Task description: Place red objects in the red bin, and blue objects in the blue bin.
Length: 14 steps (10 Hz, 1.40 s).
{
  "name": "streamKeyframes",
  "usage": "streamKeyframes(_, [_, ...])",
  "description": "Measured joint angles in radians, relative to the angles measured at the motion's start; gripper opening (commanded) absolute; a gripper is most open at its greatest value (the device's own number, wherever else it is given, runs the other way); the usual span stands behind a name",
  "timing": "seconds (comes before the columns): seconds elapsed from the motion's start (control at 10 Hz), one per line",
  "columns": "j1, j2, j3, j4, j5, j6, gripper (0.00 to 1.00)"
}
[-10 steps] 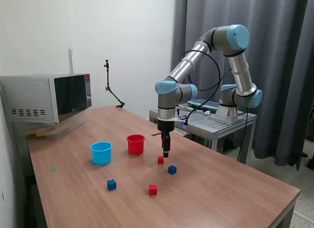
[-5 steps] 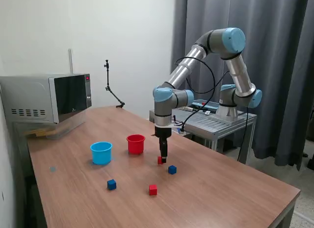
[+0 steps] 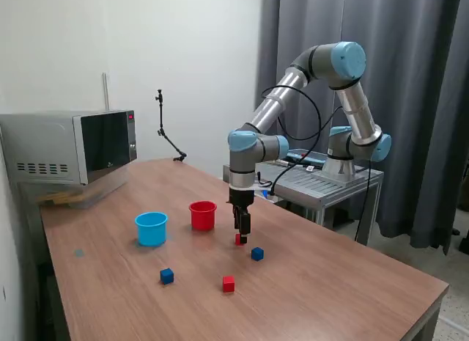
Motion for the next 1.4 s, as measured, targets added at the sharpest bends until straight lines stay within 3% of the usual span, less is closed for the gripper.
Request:
streamKeyframes(0.6, [-0.002, 0.001, 0.001, -0.005, 0.002, -0.014, 1.0])
streamKeyframes(0.7, [-0.002, 0.0, 0.002, -0.005, 0.002, -0.014, 0.0])
streamKeyframes(1.4, [-0.005, -0.001, 0.002, -0.007, 0.002, -0.014, 0.0])
